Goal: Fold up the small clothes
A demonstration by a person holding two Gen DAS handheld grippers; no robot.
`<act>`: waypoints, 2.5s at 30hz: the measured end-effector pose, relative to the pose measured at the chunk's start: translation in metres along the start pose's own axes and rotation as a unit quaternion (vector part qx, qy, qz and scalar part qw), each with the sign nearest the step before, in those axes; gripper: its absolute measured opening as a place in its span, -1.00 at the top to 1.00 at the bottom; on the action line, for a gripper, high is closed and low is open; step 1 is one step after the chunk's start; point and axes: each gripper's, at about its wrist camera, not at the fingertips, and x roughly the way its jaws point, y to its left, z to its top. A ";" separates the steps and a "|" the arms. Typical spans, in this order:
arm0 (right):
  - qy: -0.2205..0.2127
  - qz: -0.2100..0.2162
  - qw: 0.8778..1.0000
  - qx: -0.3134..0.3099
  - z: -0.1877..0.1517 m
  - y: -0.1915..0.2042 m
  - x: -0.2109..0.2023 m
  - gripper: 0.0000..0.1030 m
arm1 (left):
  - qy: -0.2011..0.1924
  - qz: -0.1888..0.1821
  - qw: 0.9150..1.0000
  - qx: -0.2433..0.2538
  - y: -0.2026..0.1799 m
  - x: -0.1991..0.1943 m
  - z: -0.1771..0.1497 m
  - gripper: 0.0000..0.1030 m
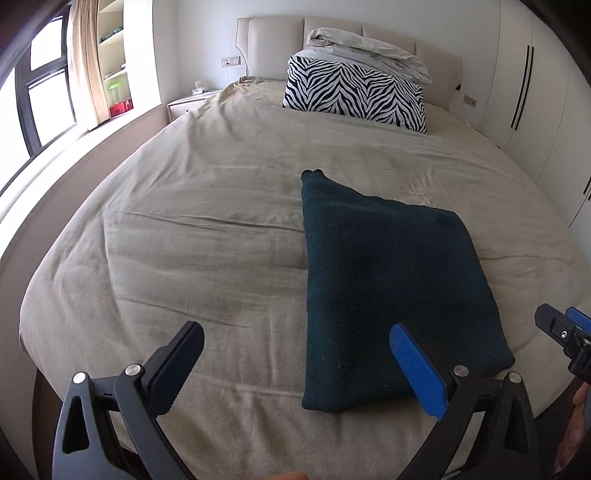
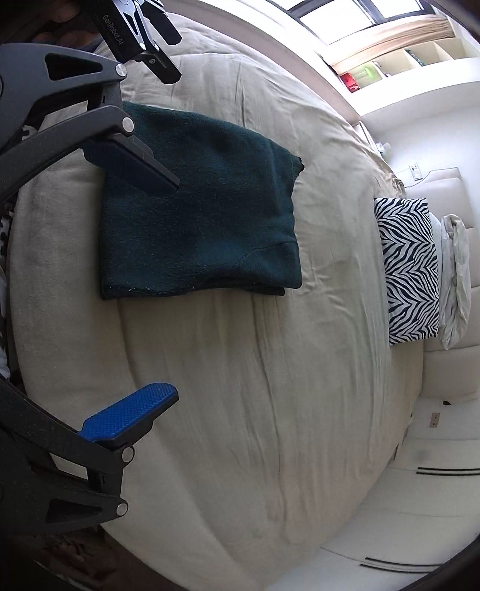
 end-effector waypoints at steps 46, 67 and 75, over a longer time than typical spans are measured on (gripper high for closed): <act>0.031 0.000 0.999 -0.021 -0.009 0.020 0.011 -1.00 | 0.013 0.005 1.000 -0.002 0.006 0.011 -0.005 -1.00; 0.033 -0.001 0.999 -0.020 -0.012 0.020 0.013 -1.00 | 0.016 0.006 1.000 -0.005 0.007 0.010 -0.009 -1.00; 0.035 -0.001 0.999 -0.018 -0.015 0.020 0.013 -1.00 | 0.017 0.006 1.000 -0.004 0.007 0.011 -0.009 -1.00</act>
